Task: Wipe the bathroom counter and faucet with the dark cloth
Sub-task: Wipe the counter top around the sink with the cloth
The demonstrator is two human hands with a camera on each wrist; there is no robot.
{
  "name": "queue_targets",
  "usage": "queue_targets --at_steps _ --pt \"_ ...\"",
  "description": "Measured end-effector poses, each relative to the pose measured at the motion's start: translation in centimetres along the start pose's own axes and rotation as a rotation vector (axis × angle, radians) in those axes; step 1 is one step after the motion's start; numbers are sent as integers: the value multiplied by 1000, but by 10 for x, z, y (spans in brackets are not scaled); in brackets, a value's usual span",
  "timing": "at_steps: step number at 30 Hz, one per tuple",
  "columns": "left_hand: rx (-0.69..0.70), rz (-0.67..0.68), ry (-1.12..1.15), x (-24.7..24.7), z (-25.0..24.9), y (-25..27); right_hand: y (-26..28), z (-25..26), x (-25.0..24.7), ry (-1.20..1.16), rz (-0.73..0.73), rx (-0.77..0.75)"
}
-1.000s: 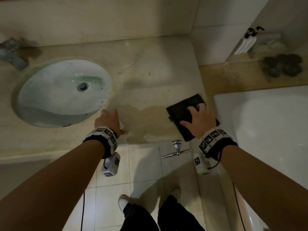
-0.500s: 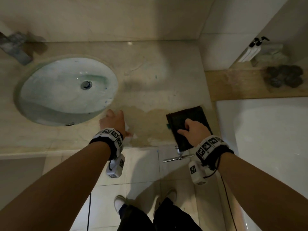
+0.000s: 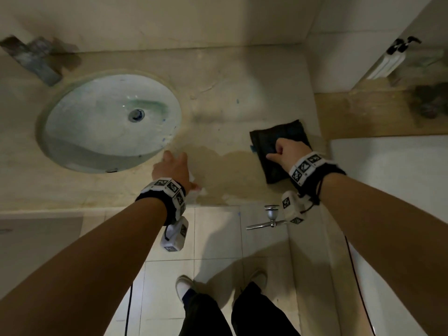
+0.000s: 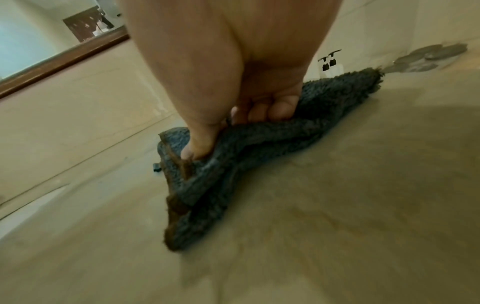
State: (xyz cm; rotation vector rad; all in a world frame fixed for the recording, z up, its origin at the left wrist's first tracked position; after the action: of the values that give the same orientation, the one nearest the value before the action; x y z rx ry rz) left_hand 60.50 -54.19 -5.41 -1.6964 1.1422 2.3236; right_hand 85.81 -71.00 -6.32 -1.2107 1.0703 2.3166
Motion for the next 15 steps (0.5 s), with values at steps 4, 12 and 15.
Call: queue_targets --at_steps 4,12,15 --pt "-3 0 23 0 -1 5 36 -7 15 33 102 -23" --pt "-27 -2 11 -2 -5 8 62 -17 26 36 180 -37" --pt "-31 -17 -13 -1 -6 7 51 -13 23 4 134 -23"
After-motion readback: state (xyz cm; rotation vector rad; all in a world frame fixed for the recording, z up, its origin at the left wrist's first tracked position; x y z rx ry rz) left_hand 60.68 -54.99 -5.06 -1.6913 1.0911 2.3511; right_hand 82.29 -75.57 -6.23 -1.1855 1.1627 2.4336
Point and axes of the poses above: each hand's wrist, its own y-axis away from the middle knuckle, its own x-axis out of the palm, z = x × y, the point moved 1 cm from there along -y, towards the middle knuckle, and after that the axes turned 5 degrees about -y, right-handed, at the moved point
